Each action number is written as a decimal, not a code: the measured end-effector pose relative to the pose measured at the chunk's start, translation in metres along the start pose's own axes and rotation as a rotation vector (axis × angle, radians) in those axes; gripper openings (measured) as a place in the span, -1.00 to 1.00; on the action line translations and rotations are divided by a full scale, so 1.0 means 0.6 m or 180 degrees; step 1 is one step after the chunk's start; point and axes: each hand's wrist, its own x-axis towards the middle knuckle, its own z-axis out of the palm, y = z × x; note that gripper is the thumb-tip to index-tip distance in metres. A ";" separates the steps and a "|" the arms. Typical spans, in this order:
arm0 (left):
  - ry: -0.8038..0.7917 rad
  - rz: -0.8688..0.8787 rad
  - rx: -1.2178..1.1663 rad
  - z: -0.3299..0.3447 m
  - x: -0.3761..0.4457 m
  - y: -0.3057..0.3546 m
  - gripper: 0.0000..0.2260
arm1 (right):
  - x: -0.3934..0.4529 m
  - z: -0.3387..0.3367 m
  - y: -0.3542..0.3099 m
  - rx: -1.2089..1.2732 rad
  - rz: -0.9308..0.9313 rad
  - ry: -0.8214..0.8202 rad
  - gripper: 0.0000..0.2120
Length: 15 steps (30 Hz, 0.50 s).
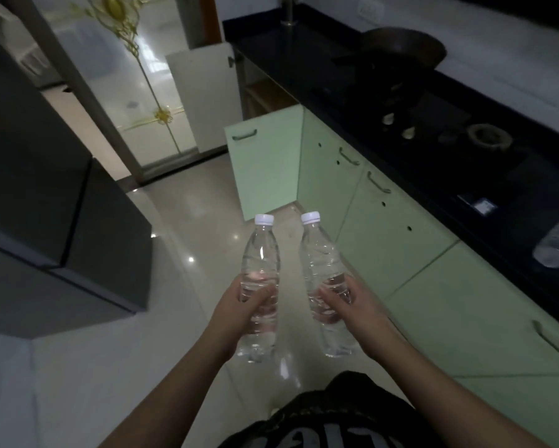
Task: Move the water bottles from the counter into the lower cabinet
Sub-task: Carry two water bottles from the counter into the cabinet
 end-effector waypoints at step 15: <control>0.0218 -0.0127 -0.0002 -0.204 0.294 0.122 -0.56 | 0.388 0.191 -0.118 -0.0217 0.0173 -0.1463 -0.49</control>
